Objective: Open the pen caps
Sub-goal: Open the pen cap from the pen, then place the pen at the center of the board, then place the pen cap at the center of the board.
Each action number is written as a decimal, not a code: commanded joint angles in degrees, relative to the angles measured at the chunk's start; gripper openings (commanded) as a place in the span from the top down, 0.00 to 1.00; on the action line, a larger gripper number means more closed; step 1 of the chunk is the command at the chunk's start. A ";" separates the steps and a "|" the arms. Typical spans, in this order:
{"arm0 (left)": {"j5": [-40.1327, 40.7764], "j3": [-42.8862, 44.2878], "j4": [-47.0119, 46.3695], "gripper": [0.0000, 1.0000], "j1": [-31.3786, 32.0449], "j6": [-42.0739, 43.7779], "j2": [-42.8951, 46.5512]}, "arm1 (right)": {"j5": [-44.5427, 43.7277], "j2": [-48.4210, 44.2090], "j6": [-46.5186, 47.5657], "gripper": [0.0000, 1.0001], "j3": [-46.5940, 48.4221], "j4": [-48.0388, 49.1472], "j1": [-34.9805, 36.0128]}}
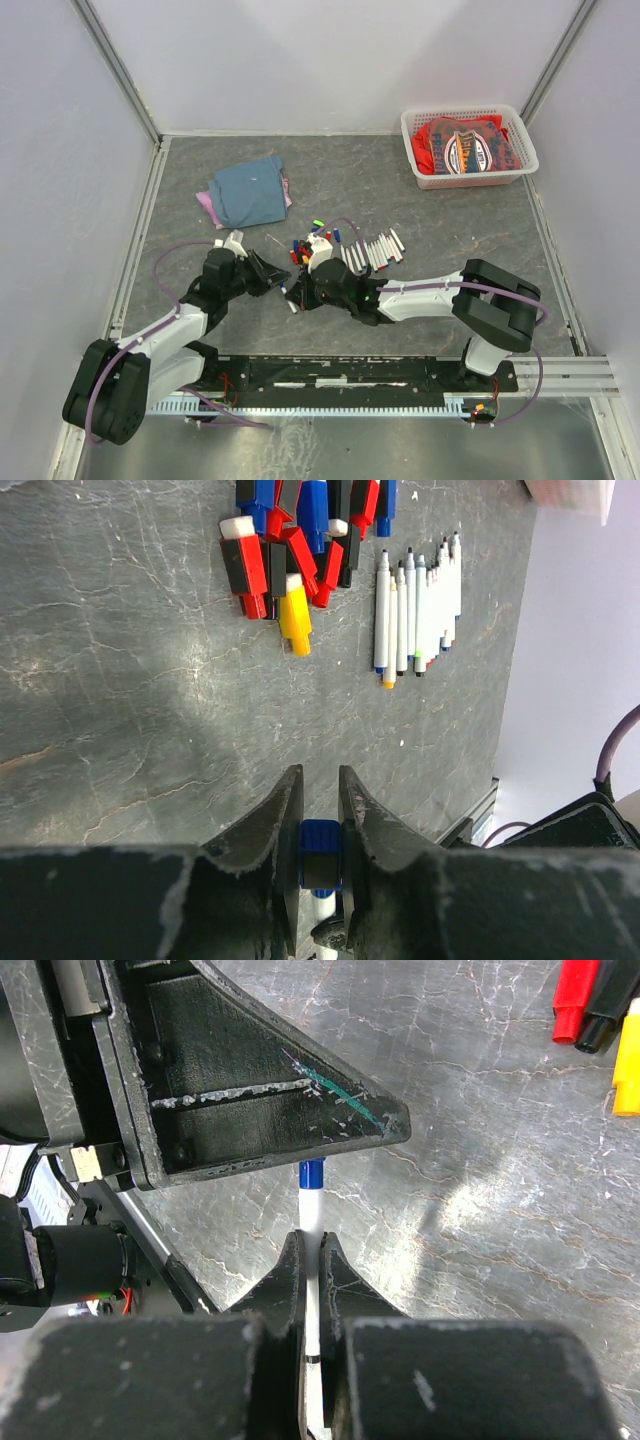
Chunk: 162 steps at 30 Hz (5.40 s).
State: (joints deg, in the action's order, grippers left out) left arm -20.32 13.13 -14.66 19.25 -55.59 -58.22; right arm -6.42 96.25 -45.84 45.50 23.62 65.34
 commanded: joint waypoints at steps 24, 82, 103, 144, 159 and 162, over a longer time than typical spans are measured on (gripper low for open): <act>-2.60 0.38 -4.62 0.97 -0.60 -3.69 2.05 | 0.79 0.15 0.49 0.69 1.00 1.45 -0.57; 3.10 3.24 -36.44 0.97 2.80 -8.54 -15.33 | 3.95 -2.55 -0.74 0.99 -12.05 16.49 -3.37; 16.00 16.00 -4.18 0.97 7.61 3.73 -16.12 | -7.41 -11.32 4.52 0.99 -10.51 -5.81 -8.64; 28.12 29.06 8.94 0.70 14.76 5.59 -31.59 | -17.17 2.48 17.53 0.79 10.50 -29.64 -19.55; 28.76 29.15 9.51 0.66 15.28 5.49 -30.17 | -16.67 3.36 17.43 0.74 10.76 -29.58 -20.02; 28.89 29.24 9.61 0.66 15.24 5.53 -29.83 | -16.61 3.23 17.54 0.74 10.93 -29.81 -19.99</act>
State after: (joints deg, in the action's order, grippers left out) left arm 6.94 40.36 -5.61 34.24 -51.44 -90.06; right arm -22.94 99.61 -28.99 54.19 -6.59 45.60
